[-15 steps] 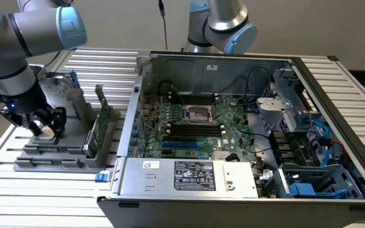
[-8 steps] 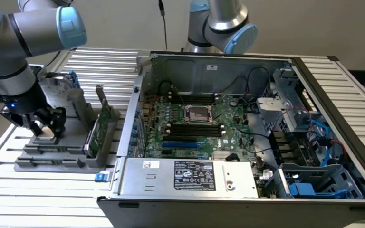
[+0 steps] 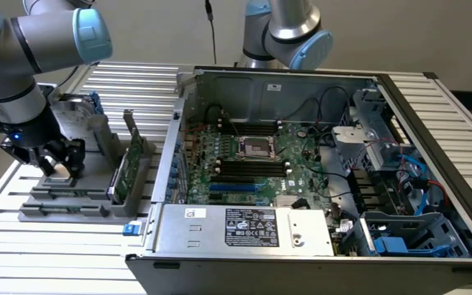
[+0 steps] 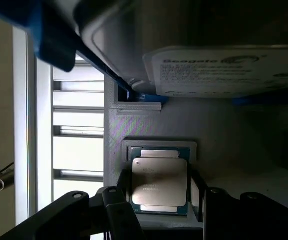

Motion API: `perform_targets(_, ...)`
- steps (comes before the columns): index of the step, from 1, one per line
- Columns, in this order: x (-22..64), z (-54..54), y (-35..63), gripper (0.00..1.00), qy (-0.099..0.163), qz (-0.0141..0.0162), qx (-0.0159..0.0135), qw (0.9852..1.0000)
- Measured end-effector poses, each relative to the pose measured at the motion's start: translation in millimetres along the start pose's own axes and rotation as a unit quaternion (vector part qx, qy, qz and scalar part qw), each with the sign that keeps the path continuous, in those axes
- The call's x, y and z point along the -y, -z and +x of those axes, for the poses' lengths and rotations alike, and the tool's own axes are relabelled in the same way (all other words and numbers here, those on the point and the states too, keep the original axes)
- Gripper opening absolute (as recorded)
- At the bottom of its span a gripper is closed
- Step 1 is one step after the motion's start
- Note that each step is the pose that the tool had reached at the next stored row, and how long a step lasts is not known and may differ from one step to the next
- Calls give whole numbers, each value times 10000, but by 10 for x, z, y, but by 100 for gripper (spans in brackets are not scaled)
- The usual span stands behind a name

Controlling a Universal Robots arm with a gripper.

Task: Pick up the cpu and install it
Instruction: 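Pick up the cpu and move it towards the insertion slot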

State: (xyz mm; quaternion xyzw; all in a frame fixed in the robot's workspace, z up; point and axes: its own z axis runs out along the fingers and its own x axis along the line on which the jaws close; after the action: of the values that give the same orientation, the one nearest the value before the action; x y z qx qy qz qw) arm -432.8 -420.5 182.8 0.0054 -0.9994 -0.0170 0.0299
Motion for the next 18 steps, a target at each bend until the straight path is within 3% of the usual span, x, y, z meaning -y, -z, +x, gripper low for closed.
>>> perform_targets(18,-3,6,94,55,1,-28,0,10000)
